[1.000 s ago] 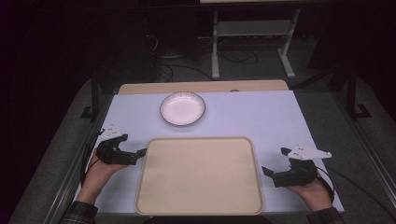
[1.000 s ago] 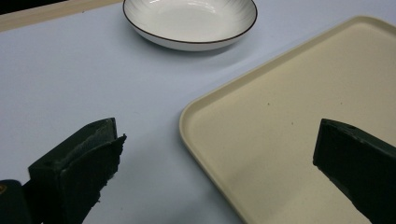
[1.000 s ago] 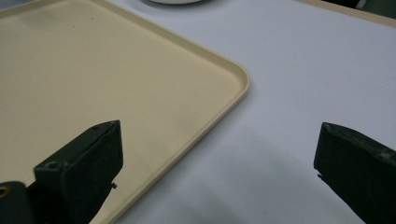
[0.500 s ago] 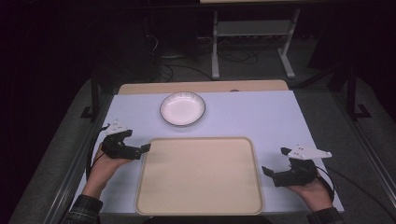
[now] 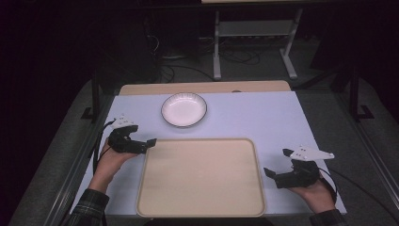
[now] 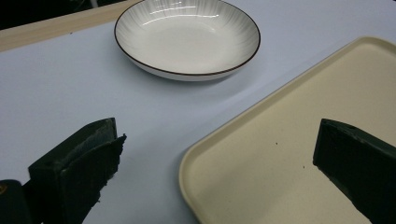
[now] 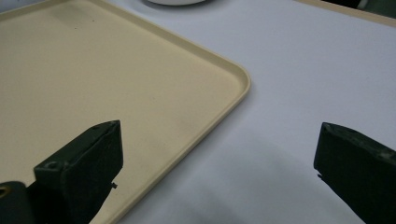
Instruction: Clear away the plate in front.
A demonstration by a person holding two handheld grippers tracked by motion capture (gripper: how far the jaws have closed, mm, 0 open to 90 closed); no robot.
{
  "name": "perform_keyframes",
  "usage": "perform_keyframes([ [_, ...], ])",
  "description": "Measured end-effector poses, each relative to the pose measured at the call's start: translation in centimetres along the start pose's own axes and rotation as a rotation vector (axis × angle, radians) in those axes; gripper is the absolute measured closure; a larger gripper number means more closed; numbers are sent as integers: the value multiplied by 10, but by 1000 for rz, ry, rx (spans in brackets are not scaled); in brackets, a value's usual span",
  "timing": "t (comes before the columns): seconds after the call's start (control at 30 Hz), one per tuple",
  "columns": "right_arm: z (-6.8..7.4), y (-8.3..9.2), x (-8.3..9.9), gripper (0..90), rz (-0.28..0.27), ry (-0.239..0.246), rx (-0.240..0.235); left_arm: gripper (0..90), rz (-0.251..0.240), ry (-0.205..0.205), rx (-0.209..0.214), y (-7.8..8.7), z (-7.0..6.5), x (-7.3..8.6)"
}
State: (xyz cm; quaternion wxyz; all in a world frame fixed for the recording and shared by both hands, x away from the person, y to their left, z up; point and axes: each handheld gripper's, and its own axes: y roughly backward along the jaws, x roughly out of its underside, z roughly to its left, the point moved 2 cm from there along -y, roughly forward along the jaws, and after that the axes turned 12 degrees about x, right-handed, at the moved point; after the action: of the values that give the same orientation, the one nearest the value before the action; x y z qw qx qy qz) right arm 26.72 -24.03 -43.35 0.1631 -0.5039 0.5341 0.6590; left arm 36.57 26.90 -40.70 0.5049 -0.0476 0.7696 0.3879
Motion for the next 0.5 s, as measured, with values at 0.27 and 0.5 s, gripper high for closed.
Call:
perform_keyframes([
  [0.27,0,0,0,8,1,-2,-2,0,-11,8,5,-8,4,-6],
  [0.5,0,0,0,8,3,-1,-3,0,-3,14,10,-16,9,-9],
])
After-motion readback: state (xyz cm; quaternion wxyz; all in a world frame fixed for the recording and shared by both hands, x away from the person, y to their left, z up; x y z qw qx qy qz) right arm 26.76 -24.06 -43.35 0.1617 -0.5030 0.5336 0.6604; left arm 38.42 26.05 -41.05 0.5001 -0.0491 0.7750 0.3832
